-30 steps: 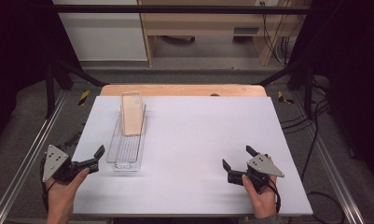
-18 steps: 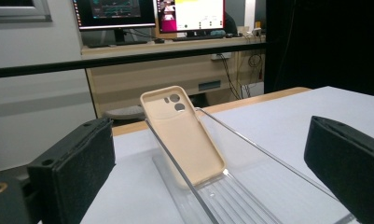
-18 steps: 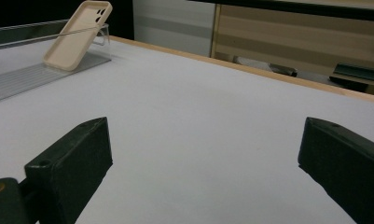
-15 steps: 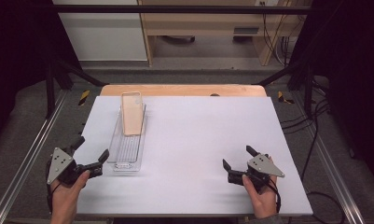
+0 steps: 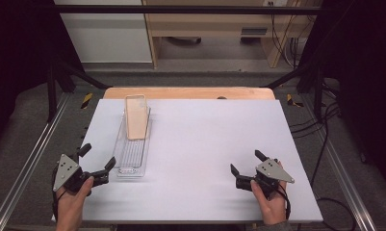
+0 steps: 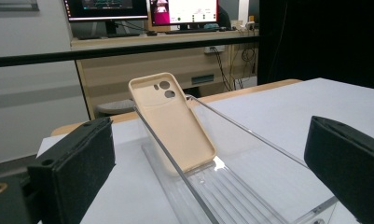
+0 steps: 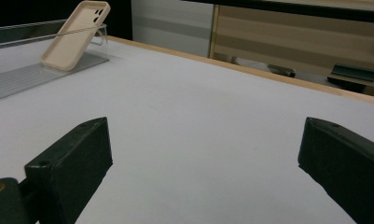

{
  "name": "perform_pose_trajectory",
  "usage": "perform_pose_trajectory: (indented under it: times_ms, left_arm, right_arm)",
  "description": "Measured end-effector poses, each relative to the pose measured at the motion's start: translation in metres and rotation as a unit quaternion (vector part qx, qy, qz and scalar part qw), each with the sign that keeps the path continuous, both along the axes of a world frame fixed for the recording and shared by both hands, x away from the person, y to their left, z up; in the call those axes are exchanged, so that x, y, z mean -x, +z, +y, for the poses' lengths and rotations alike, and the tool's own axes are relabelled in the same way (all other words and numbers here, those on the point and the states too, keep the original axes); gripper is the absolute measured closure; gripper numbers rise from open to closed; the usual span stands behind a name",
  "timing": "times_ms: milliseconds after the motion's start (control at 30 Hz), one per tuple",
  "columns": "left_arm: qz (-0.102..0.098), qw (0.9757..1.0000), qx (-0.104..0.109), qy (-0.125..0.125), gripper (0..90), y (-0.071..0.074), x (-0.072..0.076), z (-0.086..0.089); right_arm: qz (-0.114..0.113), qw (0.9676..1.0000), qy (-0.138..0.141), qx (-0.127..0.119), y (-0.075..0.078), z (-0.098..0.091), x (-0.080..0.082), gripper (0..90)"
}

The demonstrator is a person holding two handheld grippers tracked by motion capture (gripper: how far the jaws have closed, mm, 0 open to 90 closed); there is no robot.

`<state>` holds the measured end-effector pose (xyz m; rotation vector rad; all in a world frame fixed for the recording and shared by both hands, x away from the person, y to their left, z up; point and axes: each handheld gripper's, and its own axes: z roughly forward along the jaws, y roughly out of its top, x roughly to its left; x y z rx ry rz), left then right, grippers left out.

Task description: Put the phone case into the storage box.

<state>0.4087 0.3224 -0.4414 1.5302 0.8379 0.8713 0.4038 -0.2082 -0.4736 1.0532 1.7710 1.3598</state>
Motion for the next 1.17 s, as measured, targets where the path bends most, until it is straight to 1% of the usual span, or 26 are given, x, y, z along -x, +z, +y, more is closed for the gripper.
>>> perform_pose_trajectory:
  times_ms: [200, 567, 767, 867, 933, 1033, 1167]
  left_arm:
    - [0.006, 1.0000, 0.003, -0.003, 1.7, -0.005, 0.000, -0.001]
    - [0.012, 0.9999, 0.010, -0.006, 1.8, -0.013, 0.000, -0.002]
    - [0.013, 0.9998, 0.016, -0.005, 1.8, -0.019, 0.001, -0.003]
    - [0.014, 0.9998, 0.014, -0.006, 1.8, -0.024, 0.003, -0.005]
    - [0.013, 0.9997, 0.021, -0.006, 1.9, -0.025, 0.005, -0.006]
    - [0.006, 0.9999, 0.014, -0.003, 1.9, -0.024, 0.007, -0.007]
    - [0.001, 0.9998, 0.022, 0.005, 1.9, -0.021, 0.007, -0.005]
  right_arm:
    - [-0.001, 1.0000, -0.002, 0.000, 0.000, -0.002, 0.000, 2.9]
    - [-0.014, 0.9998, -0.013, 0.004, -0.001, -0.009, -0.002, 2.9]
    - [-0.023, 0.9995, -0.023, 0.004, -0.004, -0.022, -0.004, 2.9]
    - [-0.029, 0.9991, -0.030, 0.006, -0.006, -0.029, -0.007, 3.0]
    - [-0.028, 0.9991, -0.031, 0.010, -0.009, -0.033, -0.009, 3.1]
    - [-0.027, 0.9992, -0.027, 0.011, -0.011, -0.035, -0.012, 3.2]
    - [-0.020, 0.9994, -0.023, 0.014, -0.013, -0.034, -0.015, 3.1]
